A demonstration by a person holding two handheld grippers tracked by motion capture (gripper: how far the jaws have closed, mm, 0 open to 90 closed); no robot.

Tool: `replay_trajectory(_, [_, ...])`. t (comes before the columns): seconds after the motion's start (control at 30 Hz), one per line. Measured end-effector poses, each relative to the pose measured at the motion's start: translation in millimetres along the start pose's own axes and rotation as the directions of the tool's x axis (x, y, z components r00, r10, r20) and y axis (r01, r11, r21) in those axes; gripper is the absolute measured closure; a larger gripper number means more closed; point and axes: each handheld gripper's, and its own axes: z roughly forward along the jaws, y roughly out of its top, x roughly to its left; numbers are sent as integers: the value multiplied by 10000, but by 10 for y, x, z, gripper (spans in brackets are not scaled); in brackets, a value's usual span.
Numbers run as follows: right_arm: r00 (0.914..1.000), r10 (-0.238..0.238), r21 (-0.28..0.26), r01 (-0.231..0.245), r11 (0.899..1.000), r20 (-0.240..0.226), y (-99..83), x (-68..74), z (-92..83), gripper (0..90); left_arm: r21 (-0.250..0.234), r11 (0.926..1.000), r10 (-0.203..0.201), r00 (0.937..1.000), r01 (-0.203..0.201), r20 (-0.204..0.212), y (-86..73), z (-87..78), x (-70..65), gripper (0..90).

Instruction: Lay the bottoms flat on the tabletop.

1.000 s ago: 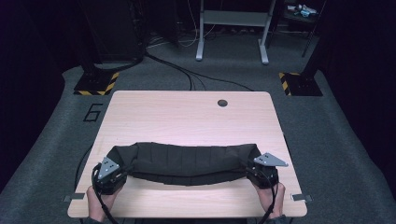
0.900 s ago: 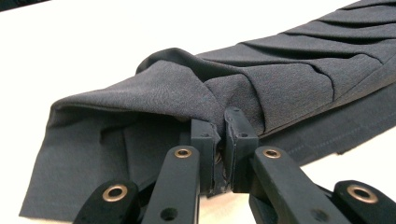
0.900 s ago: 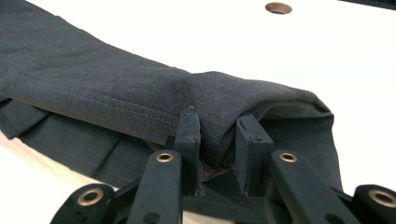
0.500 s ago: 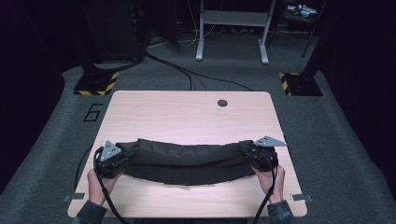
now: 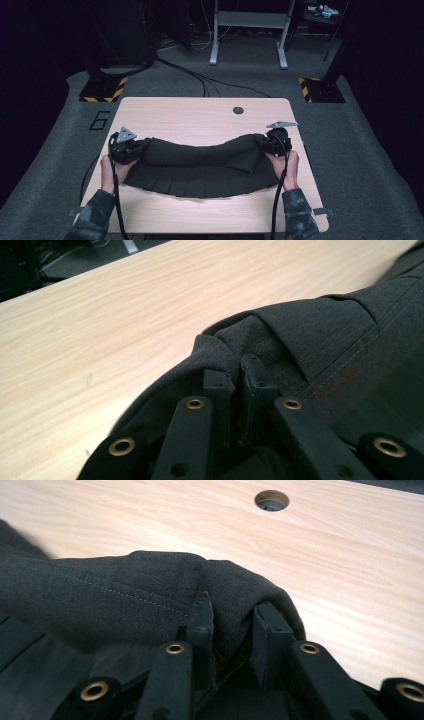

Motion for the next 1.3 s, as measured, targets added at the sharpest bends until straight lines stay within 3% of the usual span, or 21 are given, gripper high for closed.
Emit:
replay_trajectory(0.1, [9994,151,227,-157,9996,300,111,-40,172,696,162,9995,-284,9993,287,-226,61,169,91,776])
replay_trajectory(0.13, [9982,251,357,-270,9990,537,156,-64,289,643,281,9989,-379,9989,386,-263,70,229,126,717])
replay_trajectory(0.17, [9974,271,527,-307,9981,670,169,-71,344,613,483,9965,-658,9960,688,-598,70,345,175,630])
replay_trajectory(0.2, [9974,271,527,-307,9981,670,169,-71,344,613,483,9965,-658,9960,688,-598,70,345,175,597])
replay_trajectory(0.23, [9971,338,717,-387,9967,688,165,-86,423,544,705,9948,-697,9965,728,-465,57,381,206,560])
replay_trajectory(0.27, [9971,338,717,-387,9967,688,165,-86,423,544,687,9937,-848,9950,884,-535,30,421,216,560])
replay_trajectory(0.4, [9972,445,739,-489,9961,603,90,-80,428,390,916,9872,-1252,9904,1302,-588,-107,462,261,377])
replay_trajectory(0.43, [9969,529,660,-568,9962,589,47,-76,395,351,1054,9836,-1421,9887,1466,-486,-132,467,283,297])
replay_trajectory(0.47, [9969,529,660,-568,9962,589,47,-76,395,351,1019,9803,-1653,9852,1692,-458,-153,468,302,297])
replay_trajectory(0.63, [9978,586,589,-604,9964,317,-67,-59,298,287,623,9759,-2055,9769,2090,-592,-180,361,352,216])
replay_trajectory(0.87, [9993,365,597,-371,9975,112,-200,-41,255,196,898,9821,-1609,9855,1653,-543,-256,367,263,184])
replay_trajectory(1.0, [9993,366,908,-373,9952,93,-325,-49,341,141,1179,9763,-1793,9833,1817,-309,-369,453,232,164])
replay_trajectory(1.07, [9996,282,1206,-288,9923,68,-405,-38,413,117,1521,9672,-2059,9786,2034,10,-418,511,214,149])
replay_trajectory(1.1, [9998,203,1524,-208,9881,48,-468,-29,476,100,1605,9675,-1985,9801,1953,36,-440,526,204,148])
replay_trajectory(1.13, [9999,143,1690,-155,9855,88,-505,-25,516,88,1844,9695,-1604,9868,1617,-223,-487,561,160,147])
replay_trajectory(1.17, [9999,103,1858,-115,9825,75,-540,-26,547,84,2103,9653,-1586,9873,1551,-1,-511,570,168,143])
replay_trajectory(1.23, [9998,192,2129,-197,9769,46,-601,-26,598,73,2101,9624,-1764,9843,1722,14,-538,588,163,131])
replay_trajectory(1.3, [9999,144,2183,-159,9757,85,-628,-23,616,62,2102,9643,-1603,9869,1609,-202,-583,593,143,132])
